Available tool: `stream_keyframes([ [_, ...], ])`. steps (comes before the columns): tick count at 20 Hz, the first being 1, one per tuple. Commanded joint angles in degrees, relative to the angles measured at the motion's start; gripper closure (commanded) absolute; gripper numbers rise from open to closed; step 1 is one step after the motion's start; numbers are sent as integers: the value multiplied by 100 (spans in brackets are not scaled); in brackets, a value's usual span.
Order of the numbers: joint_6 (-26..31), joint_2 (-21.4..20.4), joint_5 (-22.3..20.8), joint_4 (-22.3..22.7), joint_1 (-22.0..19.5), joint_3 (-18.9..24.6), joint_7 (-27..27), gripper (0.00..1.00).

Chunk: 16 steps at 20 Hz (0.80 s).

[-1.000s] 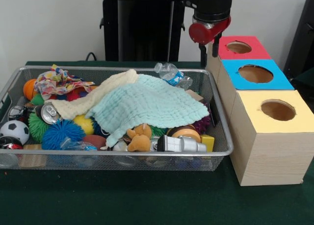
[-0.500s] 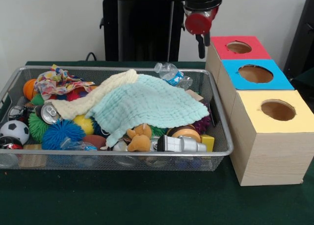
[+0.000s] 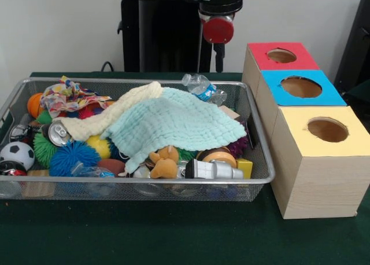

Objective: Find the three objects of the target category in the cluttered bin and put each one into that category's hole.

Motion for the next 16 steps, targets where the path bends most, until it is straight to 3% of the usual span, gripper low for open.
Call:
stream_keyframes([
  [1,402,-2,-629,-541,254,-338,-482,0],
  [9,248,-23,-599,-646,507,-603,88,0],
  [16,231,-107,-575,-550,273,-551,-309,0],
])
